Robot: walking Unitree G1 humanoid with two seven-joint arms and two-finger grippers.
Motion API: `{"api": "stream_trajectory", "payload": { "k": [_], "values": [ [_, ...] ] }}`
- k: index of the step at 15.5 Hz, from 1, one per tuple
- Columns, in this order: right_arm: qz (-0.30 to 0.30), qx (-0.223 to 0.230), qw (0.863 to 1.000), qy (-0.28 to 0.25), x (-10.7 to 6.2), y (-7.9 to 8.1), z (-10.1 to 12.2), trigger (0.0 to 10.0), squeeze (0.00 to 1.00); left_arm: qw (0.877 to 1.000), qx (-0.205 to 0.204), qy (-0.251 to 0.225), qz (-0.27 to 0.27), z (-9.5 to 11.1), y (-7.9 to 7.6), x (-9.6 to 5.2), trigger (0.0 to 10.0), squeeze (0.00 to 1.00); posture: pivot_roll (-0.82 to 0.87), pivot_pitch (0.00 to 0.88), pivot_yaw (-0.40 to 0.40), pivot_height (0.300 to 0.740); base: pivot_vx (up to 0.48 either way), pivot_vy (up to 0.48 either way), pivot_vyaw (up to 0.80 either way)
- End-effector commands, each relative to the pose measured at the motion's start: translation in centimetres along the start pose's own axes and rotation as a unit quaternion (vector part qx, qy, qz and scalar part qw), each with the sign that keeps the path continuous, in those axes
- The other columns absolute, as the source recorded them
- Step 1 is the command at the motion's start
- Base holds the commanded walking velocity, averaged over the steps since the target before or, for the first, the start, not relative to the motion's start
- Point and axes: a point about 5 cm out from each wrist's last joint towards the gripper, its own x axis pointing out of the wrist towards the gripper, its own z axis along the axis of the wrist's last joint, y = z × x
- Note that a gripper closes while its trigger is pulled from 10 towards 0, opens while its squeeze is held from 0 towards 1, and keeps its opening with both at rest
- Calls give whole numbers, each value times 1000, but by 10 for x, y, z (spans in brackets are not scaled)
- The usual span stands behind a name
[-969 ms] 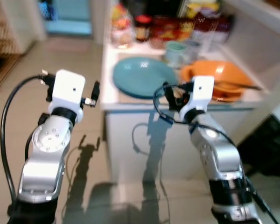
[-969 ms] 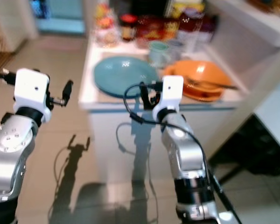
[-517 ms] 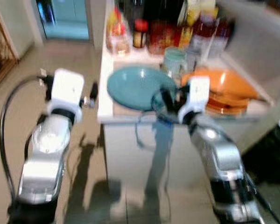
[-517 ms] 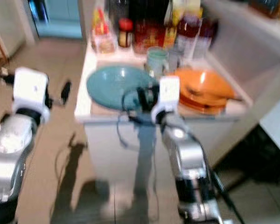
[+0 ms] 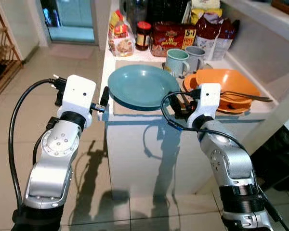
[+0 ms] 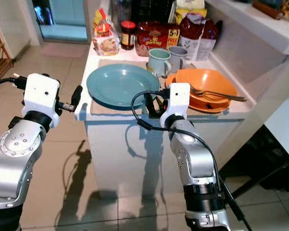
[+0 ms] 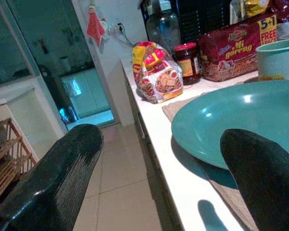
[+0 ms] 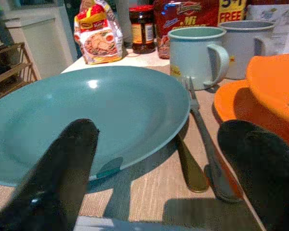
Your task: Setting the table
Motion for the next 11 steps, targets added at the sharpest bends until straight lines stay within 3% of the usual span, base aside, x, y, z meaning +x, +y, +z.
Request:
{"api": "stream_trajectory", "payload": {
  "k": [1, 3, 4, 5, 6, 11],
  "values": [
    [-26, 21, 999, 19, 6, -10, -3, 10000, 1000, 999, 3, -10, -35, 3, -8, 0, 10000, 0, 54, 0, -79, 740, 0, 0, 0],
    [-11, 48, 997, 66, 18, -7, -8, 10000, 996, 992, 1, -23, -127, 5, -22, -7, 10000, 0, 56, 0, -76, 740, 0, 0, 0],
    [-1, 54, 995, 83, 21, -4, -10, 10000, 878, 989, -3, -20, -150, 4, -25, -9, 10000, 0, 56, 0, -76, 740, 0, 0, 0],
    [9, 67, 993, 98, 24, -1, -10, 10000, 196, 984, -10, -15, -175, 3, -28, -11, 10000, 0, 58, 0, -77, 740, 0, 0, 0],
    [15, 86, 991, 106, 28, 0, -8, 10000, 0, 981, -11, -11, -192, 2, -29, -14, 10000, 0, 61, 0, -79, 740, 0, 0, 0],
    [31, 178, 972, 150, 47, 1, 3, 10000, 0, 977, -14, -11, -214, 1, -31, -19, 10000, 0, 67, 0, -83, 740, 0, 0, 0]
  ]
}}
